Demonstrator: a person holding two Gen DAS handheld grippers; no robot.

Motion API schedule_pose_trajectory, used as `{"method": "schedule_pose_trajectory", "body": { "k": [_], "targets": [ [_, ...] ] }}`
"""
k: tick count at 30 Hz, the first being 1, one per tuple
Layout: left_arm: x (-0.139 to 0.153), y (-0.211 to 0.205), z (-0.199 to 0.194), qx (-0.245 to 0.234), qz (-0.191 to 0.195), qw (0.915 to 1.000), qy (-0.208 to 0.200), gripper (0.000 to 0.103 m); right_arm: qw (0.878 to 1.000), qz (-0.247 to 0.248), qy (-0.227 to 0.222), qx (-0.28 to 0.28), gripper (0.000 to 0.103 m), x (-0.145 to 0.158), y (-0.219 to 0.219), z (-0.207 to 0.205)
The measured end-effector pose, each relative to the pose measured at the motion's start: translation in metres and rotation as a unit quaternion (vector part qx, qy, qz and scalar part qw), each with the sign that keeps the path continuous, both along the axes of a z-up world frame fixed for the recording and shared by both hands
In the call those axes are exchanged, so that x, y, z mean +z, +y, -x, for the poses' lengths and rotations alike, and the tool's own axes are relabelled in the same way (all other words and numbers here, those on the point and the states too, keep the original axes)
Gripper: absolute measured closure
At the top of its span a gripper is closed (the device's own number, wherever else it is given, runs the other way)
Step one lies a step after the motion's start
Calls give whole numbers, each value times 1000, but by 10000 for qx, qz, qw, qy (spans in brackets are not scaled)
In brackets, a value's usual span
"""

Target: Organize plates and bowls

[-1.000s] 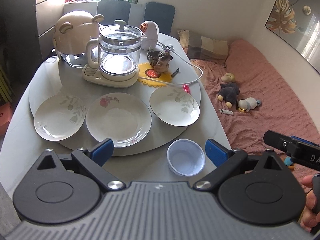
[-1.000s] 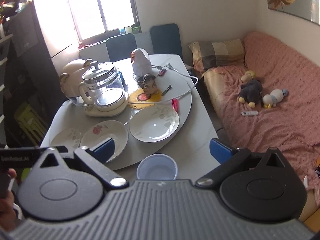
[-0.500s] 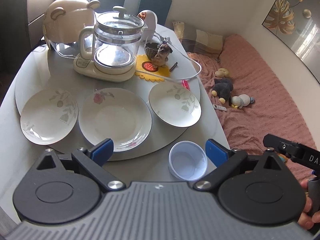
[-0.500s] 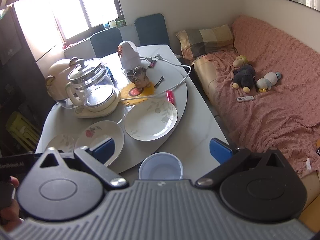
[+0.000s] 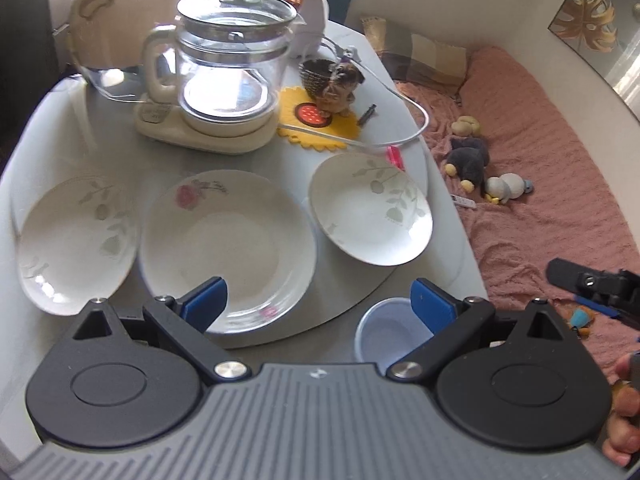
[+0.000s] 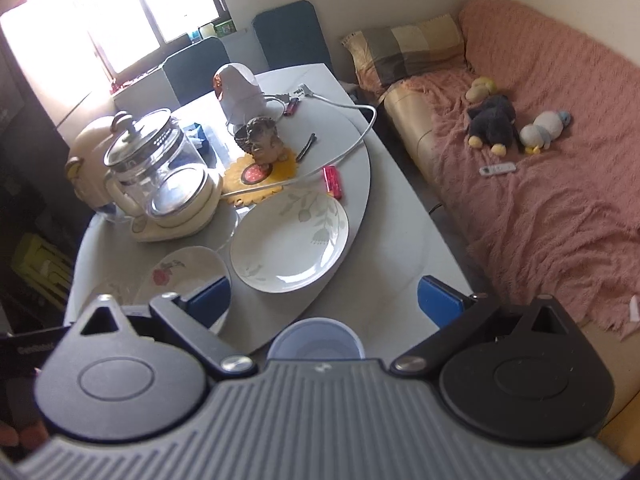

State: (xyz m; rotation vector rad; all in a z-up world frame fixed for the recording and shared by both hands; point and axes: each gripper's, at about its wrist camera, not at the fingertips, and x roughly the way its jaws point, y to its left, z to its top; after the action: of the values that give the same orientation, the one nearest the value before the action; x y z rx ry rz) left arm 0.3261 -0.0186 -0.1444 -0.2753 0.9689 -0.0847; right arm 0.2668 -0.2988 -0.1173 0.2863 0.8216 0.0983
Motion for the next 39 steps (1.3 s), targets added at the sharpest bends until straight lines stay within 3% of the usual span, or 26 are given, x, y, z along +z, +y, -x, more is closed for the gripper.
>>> {"method": "schedule_pose_trajectory", "body": {
  "k": [5,9,13,17,22,23,26,31,35,39],
  "targets": [
    [-17,-15,-47,-220,-156,9996,92,4,9994,-190,276,33,16,-25,-4,-39],
    [-40,-17,-86,-272,-86,9989,373,5,9983,-417,394,122,34,-44,-6,-68],
    [-64,-20,-126,-335,-280,9974,580,18,9974,-395,587,135,35,-66,-8,-94],
    [-84,-24,-161,-426,-362,9954,777,37,9949,-251,946,242,35,-91,-5,-118],
    [-97,-34,-191,-620,-539,9939,740,43,9929,-237,1118,338,35,-115,-5,-141],
    [-100,-35,-196,-633,-583,9937,718,51,9923,-271,1149,371,35,-119,-5,-145],
    [-108,-36,-212,-638,-662,9930,744,58,9937,-170,1067,290,35,-121,-4,-152],
    [-122,-35,-231,-720,-696,9914,844,63,9911,-467,1227,231,60,-132,-9,-167],
    [-132,-33,-243,-736,-707,9901,959,69,9876,-812,1325,239,67,-142,-14,-175],
    [-141,-32,-250,-754,-642,9884,1151,77,9861,-755,1432,382,81,-147,-9,-185]
  ]
}}
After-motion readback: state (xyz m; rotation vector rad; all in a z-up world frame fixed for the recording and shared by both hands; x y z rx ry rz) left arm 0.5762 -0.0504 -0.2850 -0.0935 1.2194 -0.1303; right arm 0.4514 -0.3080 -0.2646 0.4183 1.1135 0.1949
